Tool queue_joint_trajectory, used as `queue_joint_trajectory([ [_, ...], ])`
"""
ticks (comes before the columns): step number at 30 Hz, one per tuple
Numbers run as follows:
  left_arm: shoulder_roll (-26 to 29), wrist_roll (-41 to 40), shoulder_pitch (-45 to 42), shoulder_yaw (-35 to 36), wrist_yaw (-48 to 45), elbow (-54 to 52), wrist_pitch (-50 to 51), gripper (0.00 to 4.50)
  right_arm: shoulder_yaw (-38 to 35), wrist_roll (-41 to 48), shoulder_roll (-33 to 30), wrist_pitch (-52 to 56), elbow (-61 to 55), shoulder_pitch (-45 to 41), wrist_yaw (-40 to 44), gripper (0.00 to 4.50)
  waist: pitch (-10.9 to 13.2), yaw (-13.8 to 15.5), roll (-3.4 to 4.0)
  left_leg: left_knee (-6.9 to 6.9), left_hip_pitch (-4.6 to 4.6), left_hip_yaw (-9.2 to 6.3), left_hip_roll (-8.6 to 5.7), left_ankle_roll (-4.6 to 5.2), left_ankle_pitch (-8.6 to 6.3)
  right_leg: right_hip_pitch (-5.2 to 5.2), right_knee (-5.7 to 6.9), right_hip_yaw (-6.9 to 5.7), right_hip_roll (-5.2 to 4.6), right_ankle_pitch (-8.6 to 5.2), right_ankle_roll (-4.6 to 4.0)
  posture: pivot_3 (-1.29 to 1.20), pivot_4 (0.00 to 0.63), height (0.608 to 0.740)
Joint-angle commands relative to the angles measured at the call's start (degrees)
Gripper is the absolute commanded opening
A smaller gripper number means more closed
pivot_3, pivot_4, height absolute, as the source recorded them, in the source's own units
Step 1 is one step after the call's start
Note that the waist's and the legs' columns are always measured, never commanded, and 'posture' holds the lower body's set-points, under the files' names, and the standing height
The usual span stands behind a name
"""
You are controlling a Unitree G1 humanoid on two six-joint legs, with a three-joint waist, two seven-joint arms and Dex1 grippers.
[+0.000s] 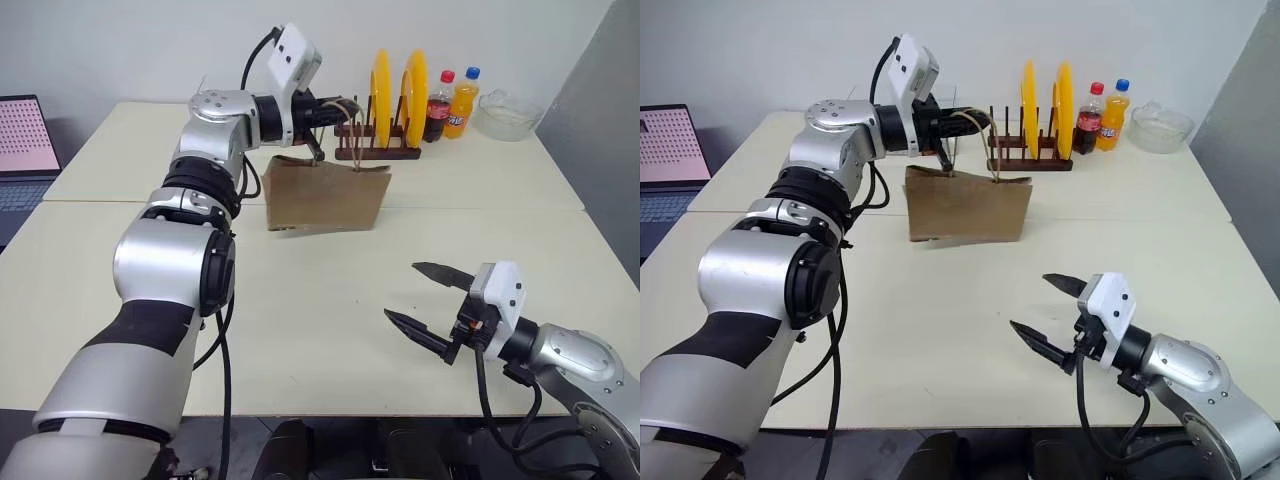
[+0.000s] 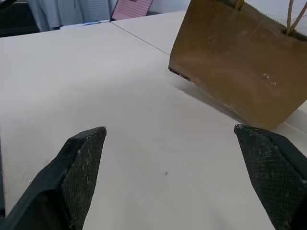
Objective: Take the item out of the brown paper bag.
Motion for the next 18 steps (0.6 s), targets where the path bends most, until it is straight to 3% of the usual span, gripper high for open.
queue_joint_trajectory([
  [1,-0.28,-0.3,-3.55,1.73,-0.02,-0.79,-2.14,0.02,-2.35,1.96,-0.02,0.55,-3.49,0.94,-1.06,4.5,0.0,-0.03,0.0,0.0,0.03,0.01,0.0,0.0,0.0,0.0,0.05,0.01,0.0,0.0,0.0,0.0,0.15,0.74],
  [18,-3.94,6.13,0.11,-0.32,1.65,0.55,-6.67,0.02,-1.36,1.81,0.34,0.86,-4.56,1.61,-3.18,4.5,0.01,-0.04,-0.01,0.01,0.13,0.07,-0.01,0.0,0.0,0.0,0.21,0.08,0.02,-0.01,0.01,0.0,0.15,0.74],
])
